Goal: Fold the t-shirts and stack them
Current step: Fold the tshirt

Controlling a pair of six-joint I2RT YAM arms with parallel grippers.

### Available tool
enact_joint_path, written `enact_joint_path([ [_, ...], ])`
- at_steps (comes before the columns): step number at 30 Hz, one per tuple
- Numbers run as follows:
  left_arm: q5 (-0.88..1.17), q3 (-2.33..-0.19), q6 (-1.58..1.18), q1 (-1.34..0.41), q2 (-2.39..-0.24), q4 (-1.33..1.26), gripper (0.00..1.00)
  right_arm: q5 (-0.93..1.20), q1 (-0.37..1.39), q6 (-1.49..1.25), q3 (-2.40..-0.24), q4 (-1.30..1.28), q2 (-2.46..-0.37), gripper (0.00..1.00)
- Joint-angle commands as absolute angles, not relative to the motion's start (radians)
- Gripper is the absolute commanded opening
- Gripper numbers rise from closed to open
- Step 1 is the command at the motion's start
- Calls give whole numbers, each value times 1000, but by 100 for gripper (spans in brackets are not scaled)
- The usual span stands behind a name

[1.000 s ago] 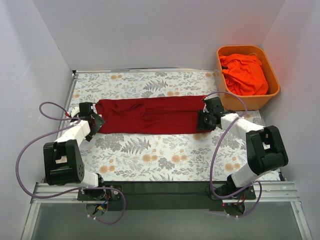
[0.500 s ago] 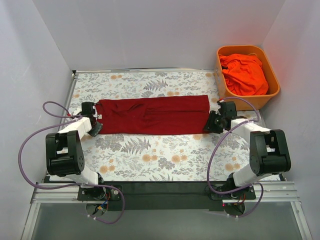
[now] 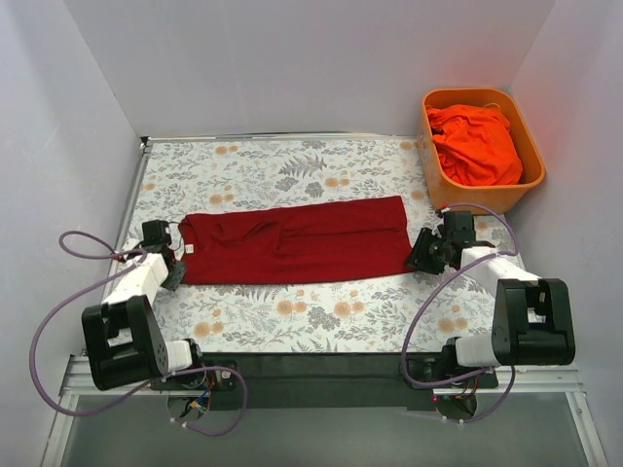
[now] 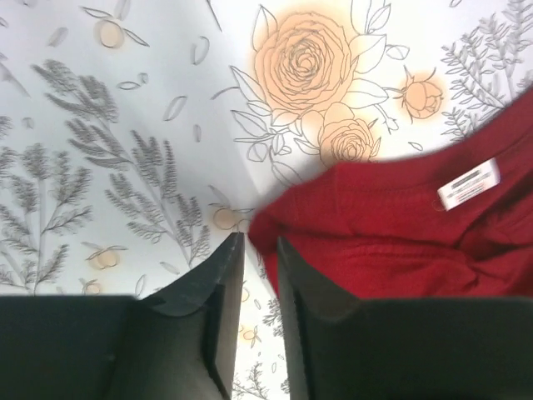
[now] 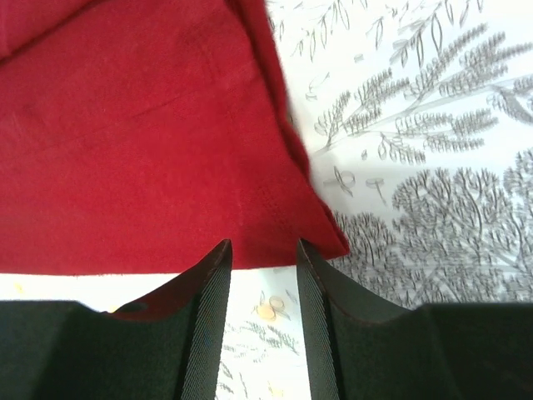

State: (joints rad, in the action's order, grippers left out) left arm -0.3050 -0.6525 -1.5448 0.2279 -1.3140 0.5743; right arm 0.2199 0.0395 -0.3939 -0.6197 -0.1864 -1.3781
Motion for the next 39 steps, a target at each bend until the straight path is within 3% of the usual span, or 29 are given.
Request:
enact_joint_path([
  [1,-388,-634,-1572,247,-1174,598,25,201,44,-348,-612,-273,-1315,38],
  [2,-387,-638,-1562,247,-1158,594,30,198,60,-338,-626,-276,-1299,39],
  [3,-382,-646,-1552,247,-1144,594,44,180,99,-330,-667,-284,-1284,40],
  [5,-361,-682,-1511,247,-1109,594,54,158,161,-305,-710,-293,-1250,44],
  [6,-333,-699,-1500,245,-1100,594,65,132,185,-298,-748,-293,-1238,45],
  [9,-266,-752,-1459,241,-1065,594,76,69,305,-253,-817,-290,-1255,49],
  [15,-74,-824,-1448,137,-1090,574,77,124,477,-138,-980,-212,-1371,49],
  [21,29,-910,-1466,-35,-1248,493,68,232,601,-42,-1215,-169,-1625,45],
  [30,12,-1075,-1422,-97,-1569,437,56,328,635,48,-1474,-147,-1920,41],
  [39,-46,-1127,-1416,-103,-1706,452,53,360,666,66,-1592,-144,-2055,41],
])
